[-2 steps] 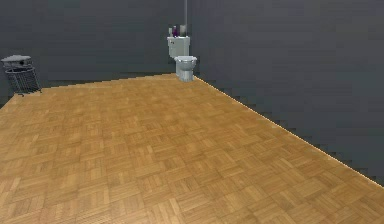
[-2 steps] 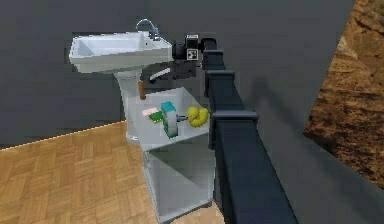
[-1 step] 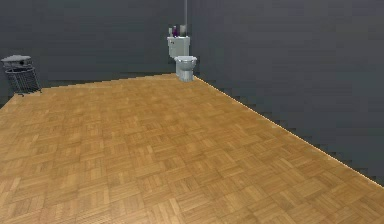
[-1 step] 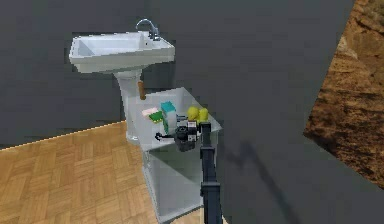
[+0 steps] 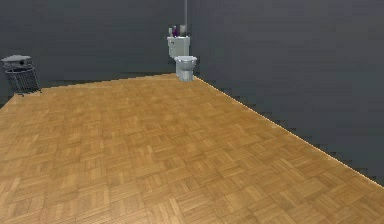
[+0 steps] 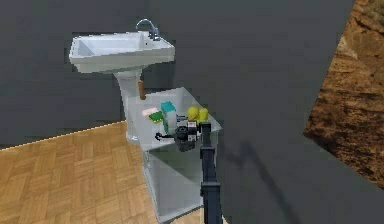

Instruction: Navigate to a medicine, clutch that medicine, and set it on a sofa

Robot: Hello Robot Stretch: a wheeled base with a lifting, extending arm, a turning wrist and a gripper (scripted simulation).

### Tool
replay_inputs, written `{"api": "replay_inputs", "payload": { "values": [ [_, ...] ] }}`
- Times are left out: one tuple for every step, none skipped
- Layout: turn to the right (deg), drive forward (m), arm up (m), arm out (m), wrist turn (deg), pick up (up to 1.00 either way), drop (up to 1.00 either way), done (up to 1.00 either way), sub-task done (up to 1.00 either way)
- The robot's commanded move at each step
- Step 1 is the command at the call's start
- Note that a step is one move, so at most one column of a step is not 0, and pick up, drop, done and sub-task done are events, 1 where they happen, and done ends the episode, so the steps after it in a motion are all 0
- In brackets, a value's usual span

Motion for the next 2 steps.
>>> {"api": "replay_inputs", "payload": {
  "values": [
    [0.0,0.0,0.1,0.0,0.0,0.0,0.0,0.0,0.0],
    [0.0,0.0,0.2,0.0,0.0,0.0,0.0,0.0,0.0]
  ]
}}
